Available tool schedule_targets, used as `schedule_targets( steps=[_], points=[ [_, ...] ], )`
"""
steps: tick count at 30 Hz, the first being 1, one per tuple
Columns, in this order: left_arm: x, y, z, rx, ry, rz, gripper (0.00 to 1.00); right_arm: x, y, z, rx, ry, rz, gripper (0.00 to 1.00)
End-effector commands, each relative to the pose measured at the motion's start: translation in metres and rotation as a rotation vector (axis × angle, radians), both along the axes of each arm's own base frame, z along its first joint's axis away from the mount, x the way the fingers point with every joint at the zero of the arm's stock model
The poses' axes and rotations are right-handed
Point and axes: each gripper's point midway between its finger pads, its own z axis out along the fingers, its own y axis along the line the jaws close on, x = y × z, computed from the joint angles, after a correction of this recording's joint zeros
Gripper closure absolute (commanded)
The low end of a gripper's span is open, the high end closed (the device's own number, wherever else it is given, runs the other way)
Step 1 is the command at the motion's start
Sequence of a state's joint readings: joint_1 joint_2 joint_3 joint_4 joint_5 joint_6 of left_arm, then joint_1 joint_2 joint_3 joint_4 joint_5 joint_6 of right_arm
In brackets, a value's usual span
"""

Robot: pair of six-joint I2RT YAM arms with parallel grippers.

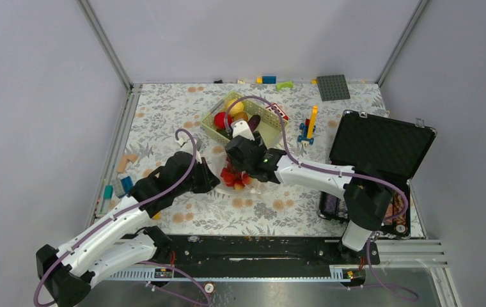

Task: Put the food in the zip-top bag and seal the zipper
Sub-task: Adjust the zipper food storage bag at the center of the board.

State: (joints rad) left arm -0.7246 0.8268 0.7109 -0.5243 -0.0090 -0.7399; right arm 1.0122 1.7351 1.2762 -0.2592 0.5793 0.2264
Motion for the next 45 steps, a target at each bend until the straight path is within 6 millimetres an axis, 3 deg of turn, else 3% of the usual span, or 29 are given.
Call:
schedule_targets(
  steps=[1,5,9,12,18,23,25,29,30,33,37,39,40,42,45],
  points=[
    [0.017,0.023,0.028,0.030,-0.060,0.164,1.00,0.008,-0.056,0.049,-0.102,-0.141,-0.127,0.30],
    [0.019,0.026,0.039,0.023,-0.076,0.187,1.00,0.002,-0.095,0.052,-0.183,-0.117,-0.186,0.39],
    [0.020,0.032,0.044,0.026,-0.101,0.209,1.00,-0.002,-0.107,0.050,-0.220,-0.084,-0.201,0.48],
    [0.021,0.033,0.049,0.020,-0.117,0.212,1.00,-0.009,-0.098,0.042,-0.200,-0.009,-0.159,0.53],
    [0.022,0.023,0.051,-0.002,-0.137,0.161,1.00,-0.022,-0.064,0.013,-0.112,0.151,-0.077,0.52],
    [0.020,0.011,0.048,-0.034,-0.136,0.106,1.00,-0.027,-0.034,0.001,-0.003,0.240,-0.063,0.51],
    [0.021,0.011,0.045,-0.029,-0.130,0.109,1.00,-0.031,-0.031,0.000,0.012,0.270,-0.060,0.60],
    [0.026,0.015,0.043,-0.009,-0.136,0.142,1.00,-0.061,-0.043,0.002,-0.011,0.382,-0.004,1.00],
    [0.028,0.015,0.044,-0.010,-0.140,0.143,1.00,-0.075,-0.046,0.003,0.007,0.423,0.031,1.00],
    [0.030,0.009,0.051,-0.030,-0.158,0.126,1.00,-0.116,-0.034,0.029,0.165,0.522,0.203,1.00],
    [0.031,-0.002,0.059,-0.053,-0.165,0.086,1.00,-0.161,0.007,0.112,0.494,0.545,0.540,1.00],
    [0.029,-0.006,0.058,-0.058,-0.156,0.059,1.00,-0.171,0.021,0.144,0.612,0.545,0.639,1.00],
    [0.028,-0.007,0.057,-0.060,-0.151,0.052,1.00,-0.165,0.025,0.152,0.647,0.529,0.629,1.00],
    [0.025,-0.007,0.054,-0.064,-0.143,0.043,1.00,-0.132,0.017,0.141,0.578,0.454,0.445,1.00],
    [0.015,-0.010,0.052,-0.077,-0.138,-0.008,1.00,-0.067,-0.053,0.113,0.257,0.253,0.001,1.00]
  ],
)
